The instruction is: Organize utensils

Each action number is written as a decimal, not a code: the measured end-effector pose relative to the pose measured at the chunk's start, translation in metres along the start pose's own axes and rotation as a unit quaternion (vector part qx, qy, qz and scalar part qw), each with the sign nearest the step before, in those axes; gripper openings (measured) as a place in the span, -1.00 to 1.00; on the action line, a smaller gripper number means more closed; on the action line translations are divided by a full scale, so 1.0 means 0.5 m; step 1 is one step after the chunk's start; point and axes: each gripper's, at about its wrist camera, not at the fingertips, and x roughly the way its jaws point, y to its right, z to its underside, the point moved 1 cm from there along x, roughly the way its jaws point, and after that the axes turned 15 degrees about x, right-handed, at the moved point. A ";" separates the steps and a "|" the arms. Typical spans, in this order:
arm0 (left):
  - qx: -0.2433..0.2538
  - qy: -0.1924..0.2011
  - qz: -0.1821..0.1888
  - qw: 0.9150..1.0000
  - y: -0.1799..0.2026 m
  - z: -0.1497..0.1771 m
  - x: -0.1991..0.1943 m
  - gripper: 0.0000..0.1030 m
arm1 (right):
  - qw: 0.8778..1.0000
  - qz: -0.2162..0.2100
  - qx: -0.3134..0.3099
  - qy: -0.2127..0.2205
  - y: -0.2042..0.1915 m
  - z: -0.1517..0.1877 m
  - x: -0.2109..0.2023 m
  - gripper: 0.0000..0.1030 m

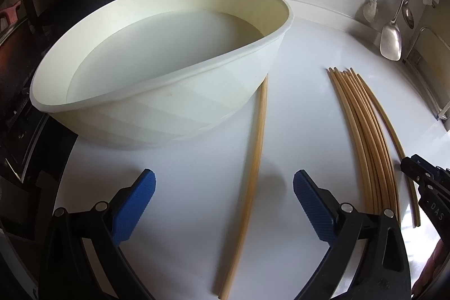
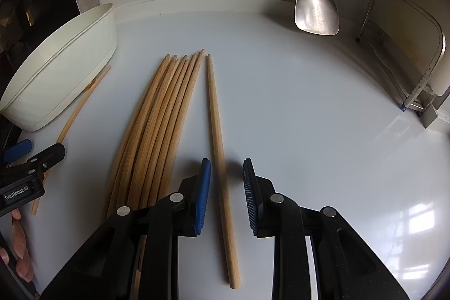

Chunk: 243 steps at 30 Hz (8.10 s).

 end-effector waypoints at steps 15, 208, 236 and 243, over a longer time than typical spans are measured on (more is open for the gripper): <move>0.029 -0.008 -0.010 1.000 0.046 0.011 -0.023 -0.06 | 1.000 -0.004 -0.004 -0.002 0.011 0.013 -0.012 -0.55; 0.012 -0.012 0.035 0.999 0.033 -0.096 -0.202 0.87 | 0.994 -0.053 0.076 -0.050 0.024 -0.069 -0.109 0.15; -0.021 0.012 -0.002 1.000 0.078 -0.058 -0.072 0.87 | 0.996 -0.061 0.054 -0.035 0.002 -0.066 0.035 0.15; -0.021 0.006 0.002 1.000 0.086 -0.059 -0.060 0.87 | 0.998 -0.049 0.037 -0.032 -0.003 -0.060 0.036 0.15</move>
